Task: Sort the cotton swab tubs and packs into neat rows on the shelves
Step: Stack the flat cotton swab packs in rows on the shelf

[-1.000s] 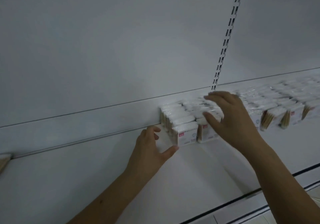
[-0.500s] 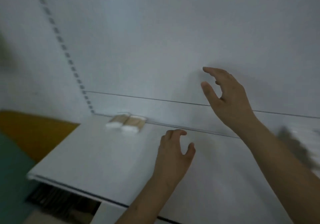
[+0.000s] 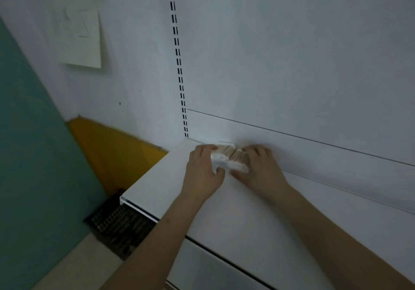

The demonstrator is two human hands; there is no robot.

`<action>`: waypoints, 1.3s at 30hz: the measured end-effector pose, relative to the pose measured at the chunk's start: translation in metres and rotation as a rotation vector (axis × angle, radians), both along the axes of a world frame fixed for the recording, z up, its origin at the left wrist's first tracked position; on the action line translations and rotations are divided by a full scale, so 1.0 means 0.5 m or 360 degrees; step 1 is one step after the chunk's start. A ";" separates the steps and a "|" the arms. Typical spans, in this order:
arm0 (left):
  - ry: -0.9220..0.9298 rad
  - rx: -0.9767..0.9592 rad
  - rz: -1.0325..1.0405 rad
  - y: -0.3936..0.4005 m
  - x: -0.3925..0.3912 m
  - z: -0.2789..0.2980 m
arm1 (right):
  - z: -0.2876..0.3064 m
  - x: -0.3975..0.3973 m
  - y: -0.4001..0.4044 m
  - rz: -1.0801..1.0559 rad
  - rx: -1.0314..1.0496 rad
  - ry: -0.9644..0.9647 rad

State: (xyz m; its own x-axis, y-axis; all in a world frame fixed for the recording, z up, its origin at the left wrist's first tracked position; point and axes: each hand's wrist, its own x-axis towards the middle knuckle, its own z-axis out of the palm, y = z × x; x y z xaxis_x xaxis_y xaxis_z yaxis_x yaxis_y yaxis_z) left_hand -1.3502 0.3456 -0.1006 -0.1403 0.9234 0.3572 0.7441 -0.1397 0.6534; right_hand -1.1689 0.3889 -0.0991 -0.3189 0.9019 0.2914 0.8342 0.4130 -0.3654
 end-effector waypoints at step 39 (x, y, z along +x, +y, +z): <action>-0.0293 0.0038 -0.1804 -0.265 0.867 0.096 | 0.213 0.940 -0.661 -0.1429 0.0527 0.0625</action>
State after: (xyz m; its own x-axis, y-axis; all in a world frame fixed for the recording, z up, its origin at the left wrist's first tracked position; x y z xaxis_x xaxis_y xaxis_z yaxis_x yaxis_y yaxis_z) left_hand -0.9168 0.2131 -0.0527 0.7152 0.5456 0.4368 0.0764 -0.6822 0.7272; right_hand -0.6987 0.0585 0.0073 0.6029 0.6165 0.5064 0.7311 -0.1730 -0.6599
